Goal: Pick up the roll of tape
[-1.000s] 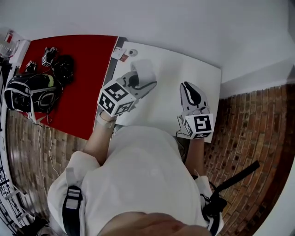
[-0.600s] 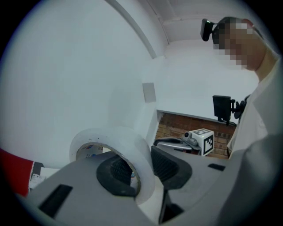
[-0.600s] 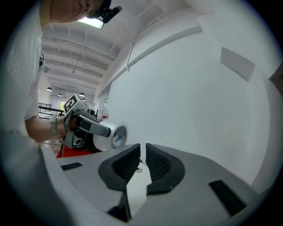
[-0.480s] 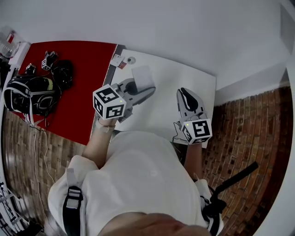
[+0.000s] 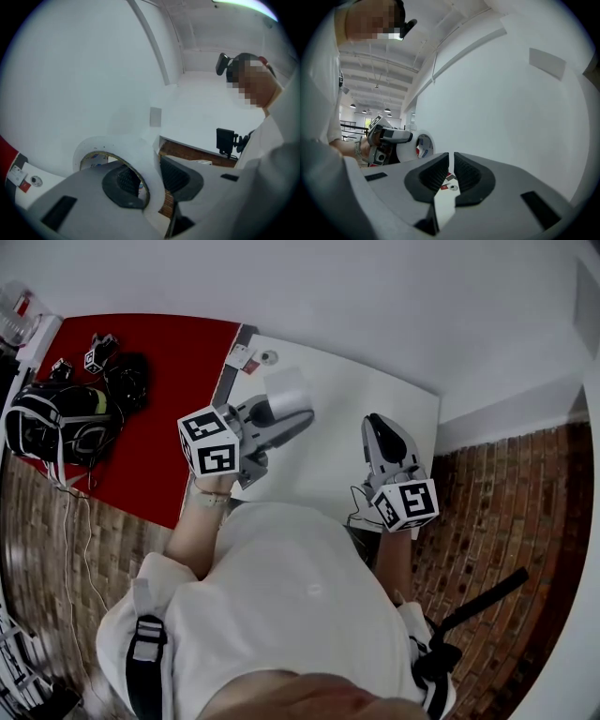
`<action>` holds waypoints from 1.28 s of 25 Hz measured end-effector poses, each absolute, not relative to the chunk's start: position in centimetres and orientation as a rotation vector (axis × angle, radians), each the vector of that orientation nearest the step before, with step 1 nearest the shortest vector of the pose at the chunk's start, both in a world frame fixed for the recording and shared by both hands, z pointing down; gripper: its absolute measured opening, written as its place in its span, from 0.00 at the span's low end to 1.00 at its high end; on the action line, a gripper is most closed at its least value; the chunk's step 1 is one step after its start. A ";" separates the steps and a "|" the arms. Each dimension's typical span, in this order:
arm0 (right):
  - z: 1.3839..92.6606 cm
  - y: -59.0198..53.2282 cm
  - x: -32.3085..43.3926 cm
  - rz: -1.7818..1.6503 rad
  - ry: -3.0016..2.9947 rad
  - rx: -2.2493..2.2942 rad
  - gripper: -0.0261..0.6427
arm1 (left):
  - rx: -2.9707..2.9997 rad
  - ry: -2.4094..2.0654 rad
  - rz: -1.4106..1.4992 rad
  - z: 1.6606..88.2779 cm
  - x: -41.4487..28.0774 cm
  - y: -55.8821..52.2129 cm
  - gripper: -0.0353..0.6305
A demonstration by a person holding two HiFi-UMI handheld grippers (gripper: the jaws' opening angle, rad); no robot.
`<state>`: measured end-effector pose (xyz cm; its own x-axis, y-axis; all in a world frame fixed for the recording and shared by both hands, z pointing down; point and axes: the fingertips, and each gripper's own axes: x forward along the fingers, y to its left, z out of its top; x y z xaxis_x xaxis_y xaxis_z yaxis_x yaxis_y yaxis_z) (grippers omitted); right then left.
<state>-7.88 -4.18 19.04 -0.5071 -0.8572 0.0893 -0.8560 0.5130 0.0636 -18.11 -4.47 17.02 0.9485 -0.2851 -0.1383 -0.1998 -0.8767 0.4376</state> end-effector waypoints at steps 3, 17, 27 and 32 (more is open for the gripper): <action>19.0 -4.4 -8.0 0.017 -2.663 1.500 0.11 | 2.667 -0.339 -0.276 16.7 -18.2 -4.3 0.23; 19.9 -4.6 -7.4 0.035 -2.645 1.492 0.11 | 2.647 -0.358 -0.270 17.6 -18.4 -4.8 0.23; 20.4 -4.8 -7.2 0.059 -2.642 1.493 0.11 | 2.637 -0.357 -0.248 18.1 -18.1 -4.8 0.23; 20.6 -4.9 -6.9 0.069 -2.641 1.500 0.11 | 2.635 -0.364 -0.242 18.3 -18.2 -5.0 0.23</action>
